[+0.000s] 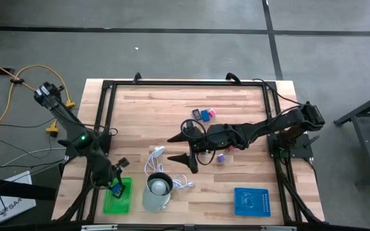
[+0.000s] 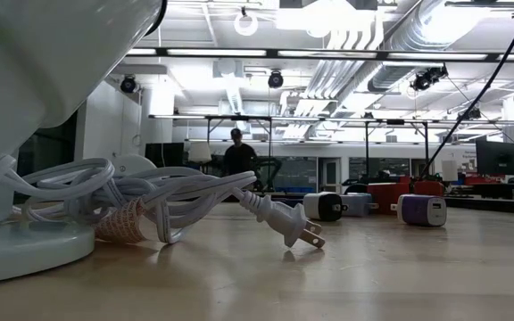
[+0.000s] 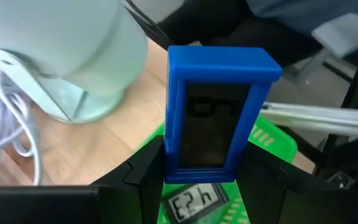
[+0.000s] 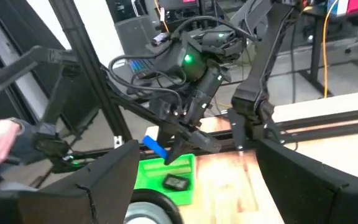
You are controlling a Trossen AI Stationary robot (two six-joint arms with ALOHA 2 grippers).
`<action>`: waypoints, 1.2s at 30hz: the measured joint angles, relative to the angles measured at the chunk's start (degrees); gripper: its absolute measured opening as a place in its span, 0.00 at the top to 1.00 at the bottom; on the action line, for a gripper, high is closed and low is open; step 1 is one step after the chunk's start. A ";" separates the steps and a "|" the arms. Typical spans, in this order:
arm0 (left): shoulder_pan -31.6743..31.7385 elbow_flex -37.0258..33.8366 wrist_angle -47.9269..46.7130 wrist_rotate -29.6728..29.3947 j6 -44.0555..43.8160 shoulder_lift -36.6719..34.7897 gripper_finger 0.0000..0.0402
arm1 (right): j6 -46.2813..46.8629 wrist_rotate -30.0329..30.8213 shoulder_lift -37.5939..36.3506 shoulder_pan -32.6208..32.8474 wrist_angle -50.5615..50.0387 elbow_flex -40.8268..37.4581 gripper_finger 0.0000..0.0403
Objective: Pick & Place Office items
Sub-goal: Put the bottom blue digital timer into the green basket
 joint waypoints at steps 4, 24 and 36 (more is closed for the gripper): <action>-4.08 0.00 0.05 -3.83 -0.79 1.93 0.61 | 3.07 -0.02 0.00 0.04 -0.02 0.00 0.23; -10.16 0.04 0.10 -9.87 -5.58 16.69 0.60 | 4.62 0.01 0.00 -0.07 -0.02 0.00 0.23; -10.20 0.04 0.33 -9.42 -8.90 16.67 0.54 | 4.53 0.02 0.00 -0.07 -0.02 0.00 0.23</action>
